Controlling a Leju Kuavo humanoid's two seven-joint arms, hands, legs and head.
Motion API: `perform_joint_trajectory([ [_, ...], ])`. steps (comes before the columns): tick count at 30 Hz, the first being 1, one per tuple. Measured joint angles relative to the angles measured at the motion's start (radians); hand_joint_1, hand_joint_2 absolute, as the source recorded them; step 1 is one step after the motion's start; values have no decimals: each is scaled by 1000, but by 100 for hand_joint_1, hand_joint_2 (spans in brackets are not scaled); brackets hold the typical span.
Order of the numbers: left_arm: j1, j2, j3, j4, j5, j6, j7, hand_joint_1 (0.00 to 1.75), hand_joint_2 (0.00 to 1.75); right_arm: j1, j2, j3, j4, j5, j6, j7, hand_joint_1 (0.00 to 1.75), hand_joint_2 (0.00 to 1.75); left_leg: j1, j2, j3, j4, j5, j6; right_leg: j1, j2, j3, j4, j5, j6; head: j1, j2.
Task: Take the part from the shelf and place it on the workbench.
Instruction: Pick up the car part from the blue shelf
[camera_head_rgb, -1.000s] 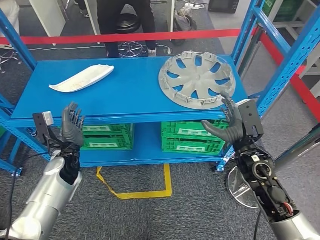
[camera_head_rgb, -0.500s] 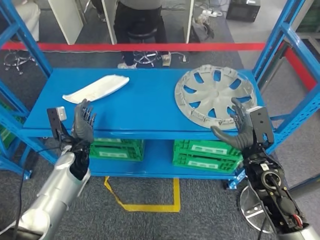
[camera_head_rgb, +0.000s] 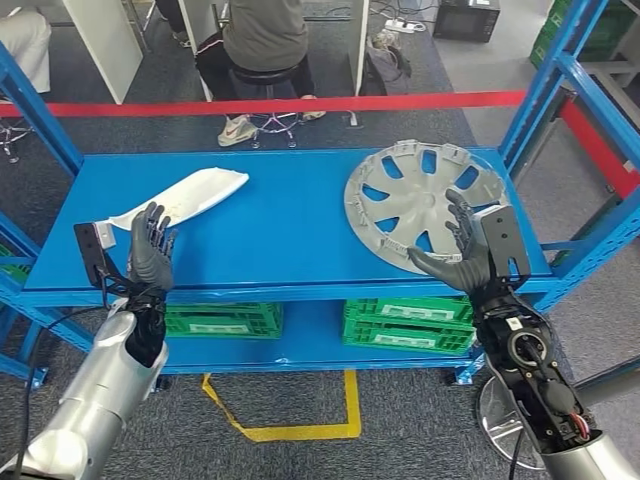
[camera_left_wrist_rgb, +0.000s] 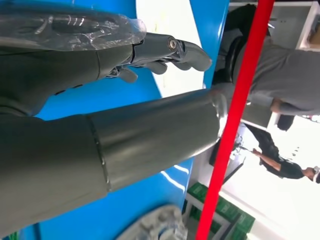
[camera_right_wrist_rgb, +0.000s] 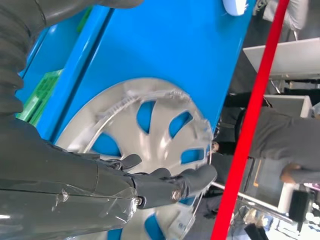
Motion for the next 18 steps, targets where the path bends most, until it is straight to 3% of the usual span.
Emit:
perform_joint_trajectory([
  [3, 2, 1, 0, -12, -16, 13, -8, 0, 0, 0, -4, -5, 1, 21, 7, 16, 0, 175, -1, -5, 0, 0, -1, 2, 0, -2, 5, -3, 1, -6, 12, 0],
  [9, 25, 8, 0, -68, -39, 20, 2, 0, 0, 0, -20, -12, -6, 81, 17, 79, 0, 175, -5, -7, 1, 0, -10, 15, -2, -6, 16, -24, -3, -4, 38, 0],
  [14, 35, 14, 0, -101, -42, 16, 7, 0, 0, 0, -29, -17, -11, 97, 23, 97, 0, 175, -7, -7, 1, 1, -11, 17, -3, -6, 17, -28, -4, 11, 42, 0],
  [18, 51, 19, 0, -135, -67, 0, 15, 0, 0, 0, -44, -17, -14, 143, 63, 170, 0, 175, -7, -7, 3, -1, -11, 17, -3, -6, 17, -28, -3, 16, 39, 0],
])
